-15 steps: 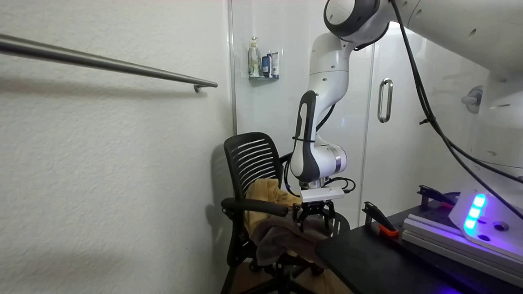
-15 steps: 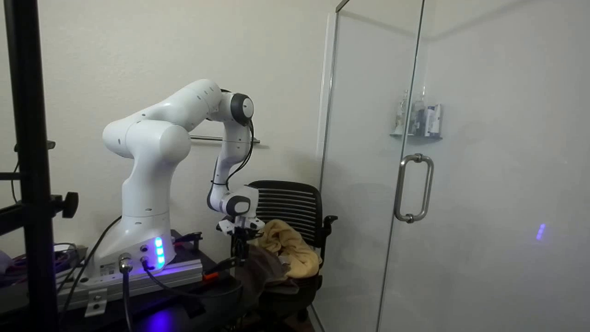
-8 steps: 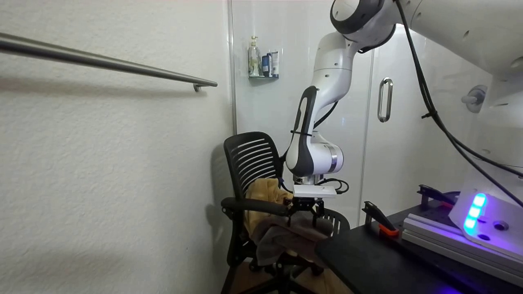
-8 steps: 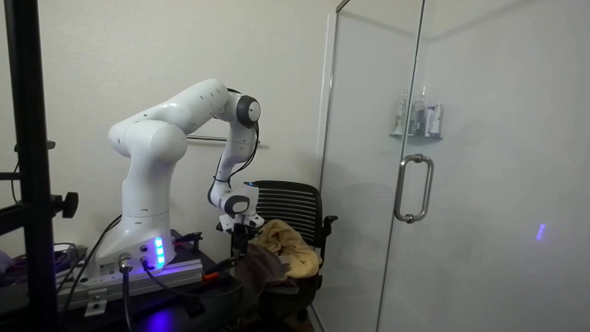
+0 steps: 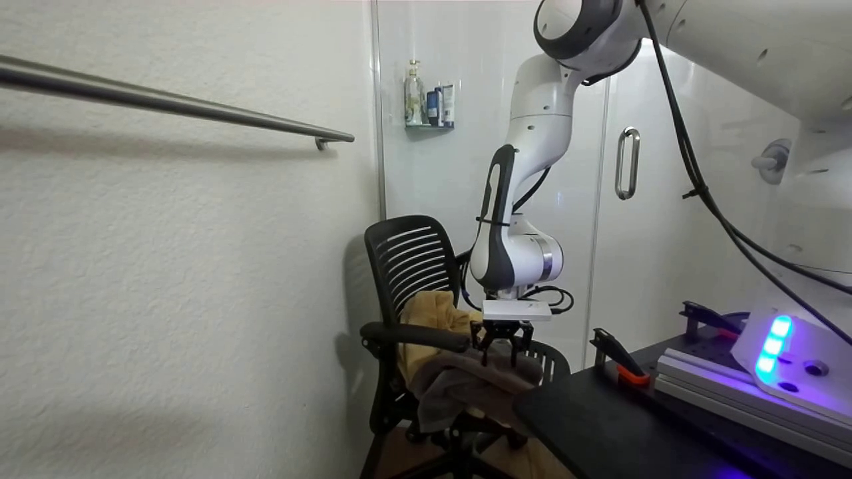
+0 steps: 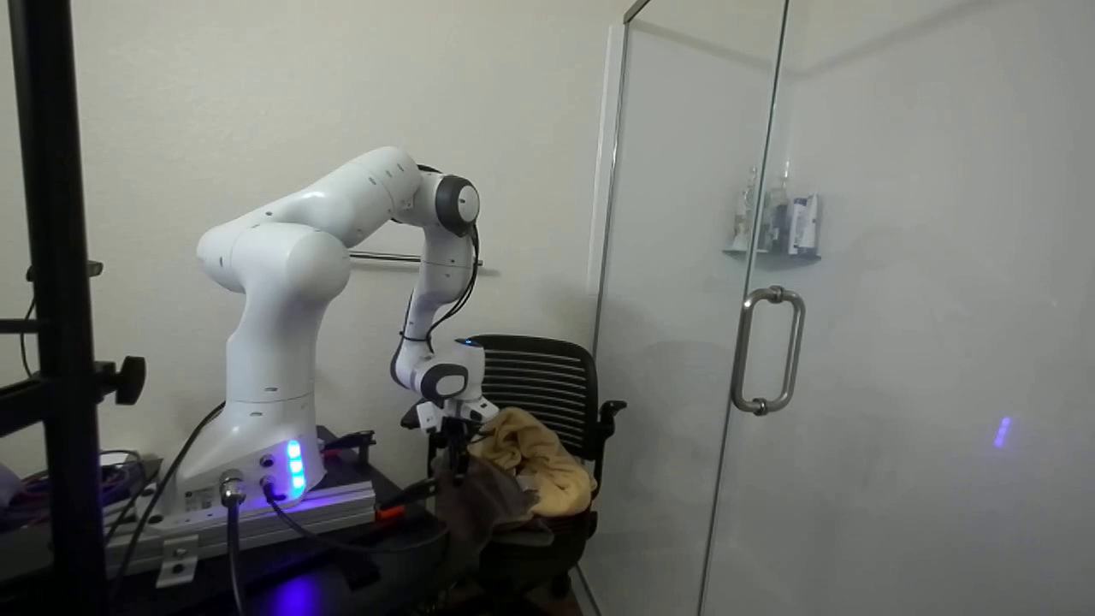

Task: Hang the grey towel on the back of the chair

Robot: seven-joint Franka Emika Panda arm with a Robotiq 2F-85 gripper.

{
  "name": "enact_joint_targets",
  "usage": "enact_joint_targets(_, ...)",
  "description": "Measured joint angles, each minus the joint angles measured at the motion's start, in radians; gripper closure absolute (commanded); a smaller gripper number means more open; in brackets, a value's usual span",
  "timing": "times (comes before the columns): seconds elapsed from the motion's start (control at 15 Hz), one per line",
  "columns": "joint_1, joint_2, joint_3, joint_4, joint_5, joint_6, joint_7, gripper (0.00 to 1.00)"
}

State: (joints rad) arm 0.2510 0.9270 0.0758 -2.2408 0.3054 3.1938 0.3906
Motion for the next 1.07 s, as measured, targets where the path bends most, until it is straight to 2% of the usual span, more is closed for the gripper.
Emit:
enact_joint_targets(0.2,0.047,0.0,-0.043,0.0,0.036,-0.001,0.035,0.82)
enact_joint_targets(0.4,0.068,0.001,-0.053,0.0,0.057,-0.022,0.069,1.0)
enact_joint_targets(0.73,0.029,-0.001,-0.003,0.013,0.056,-0.269,0.069,1.0)
enact_joint_targets(0.87,-0.005,-0.001,0.031,0.022,0.056,-0.316,0.064,1.0)
enact_joint_targets(1.07,-0.058,-0.054,0.021,0.042,0.049,-0.388,0.031,1.0)
